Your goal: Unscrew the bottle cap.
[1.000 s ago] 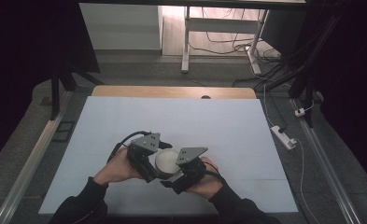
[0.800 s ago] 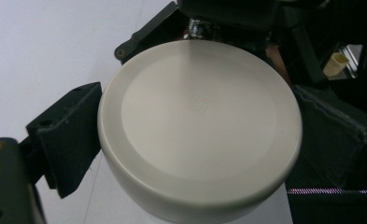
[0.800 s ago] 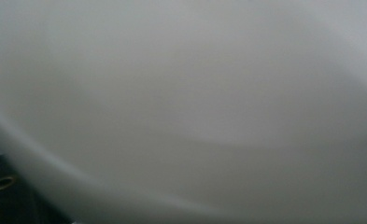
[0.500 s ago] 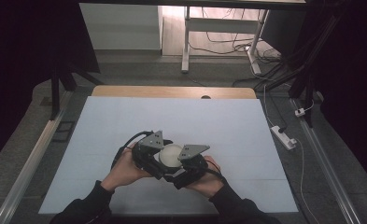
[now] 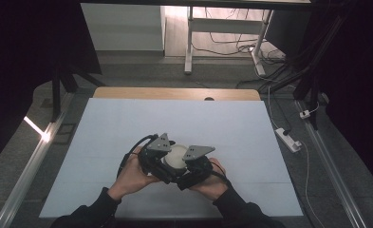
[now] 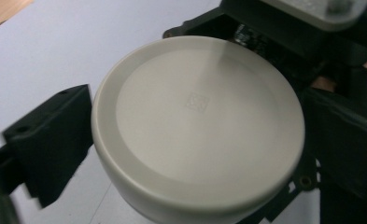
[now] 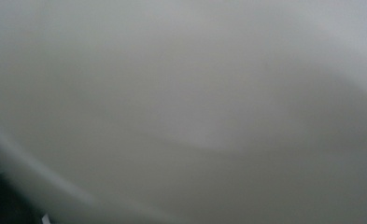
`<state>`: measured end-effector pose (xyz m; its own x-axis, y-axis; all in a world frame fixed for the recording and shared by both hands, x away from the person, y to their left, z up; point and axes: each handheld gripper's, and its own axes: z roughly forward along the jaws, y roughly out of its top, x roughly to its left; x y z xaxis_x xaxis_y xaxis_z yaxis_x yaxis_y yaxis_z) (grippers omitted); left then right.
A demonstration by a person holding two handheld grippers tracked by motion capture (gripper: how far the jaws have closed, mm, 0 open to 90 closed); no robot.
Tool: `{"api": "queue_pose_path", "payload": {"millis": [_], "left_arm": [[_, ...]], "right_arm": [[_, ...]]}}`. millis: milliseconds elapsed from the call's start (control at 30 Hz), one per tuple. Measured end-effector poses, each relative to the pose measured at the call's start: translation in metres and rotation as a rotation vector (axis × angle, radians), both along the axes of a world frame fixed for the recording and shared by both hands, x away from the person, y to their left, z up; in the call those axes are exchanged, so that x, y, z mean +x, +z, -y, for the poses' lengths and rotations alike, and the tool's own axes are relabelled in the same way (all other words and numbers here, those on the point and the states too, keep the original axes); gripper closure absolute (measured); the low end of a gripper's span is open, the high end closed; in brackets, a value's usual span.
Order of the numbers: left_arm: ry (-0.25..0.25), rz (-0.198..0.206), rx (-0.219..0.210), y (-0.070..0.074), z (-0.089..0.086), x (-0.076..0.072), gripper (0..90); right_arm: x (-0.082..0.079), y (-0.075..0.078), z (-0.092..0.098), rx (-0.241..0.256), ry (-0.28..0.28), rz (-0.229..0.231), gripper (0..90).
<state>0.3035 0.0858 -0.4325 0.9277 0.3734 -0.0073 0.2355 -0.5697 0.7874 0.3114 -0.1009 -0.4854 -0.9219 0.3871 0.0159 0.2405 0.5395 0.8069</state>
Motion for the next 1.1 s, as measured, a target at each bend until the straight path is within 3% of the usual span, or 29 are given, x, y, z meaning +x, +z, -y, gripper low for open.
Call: {"api": "queue_pose_path", "payload": {"millis": [100,200,367,533,633,733,1100], "left_arm": [[-0.073,0.004,0.004,0.003,-0.007,0.002,0.0],[-0.158,-0.015,-0.029,0.004,-0.017,0.005,0.4],[-0.238,-0.024,-0.041,0.002,-0.024,0.007,2.7],[-0.300,-0.006,-0.031,0.001,-0.023,0.004,7.5],[-0.287,0.008,-0.025,0.002,-0.023,0.003,7.7],[-0.244,0.001,-0.033,0.001,-0.021,0.003,7.8],[0.003,0.001,-0.021,-0.002,-0.004,0.000,7.9]], "right_arm": [[0.000,0.001,0.001,0.007,0.032,0.001,6.6],[-0.002,0.001,0.000,0.008,0.074,0.003,6.6],[-0.008,0.002,-0.004,0.021,0.147,-0.002,6.6],[-0.012,0.003,-0.006,0.030,0.192,0.003,6.6],[-0.012,0.004,-0.006,0.025,0.192,0.009,6.6],[-0.010,0.004,-0.005,0.019,0.169,0.015,6.6],[-0.002,0.001,-0.001,-0.006,0.007,0.013,6.6]]}}
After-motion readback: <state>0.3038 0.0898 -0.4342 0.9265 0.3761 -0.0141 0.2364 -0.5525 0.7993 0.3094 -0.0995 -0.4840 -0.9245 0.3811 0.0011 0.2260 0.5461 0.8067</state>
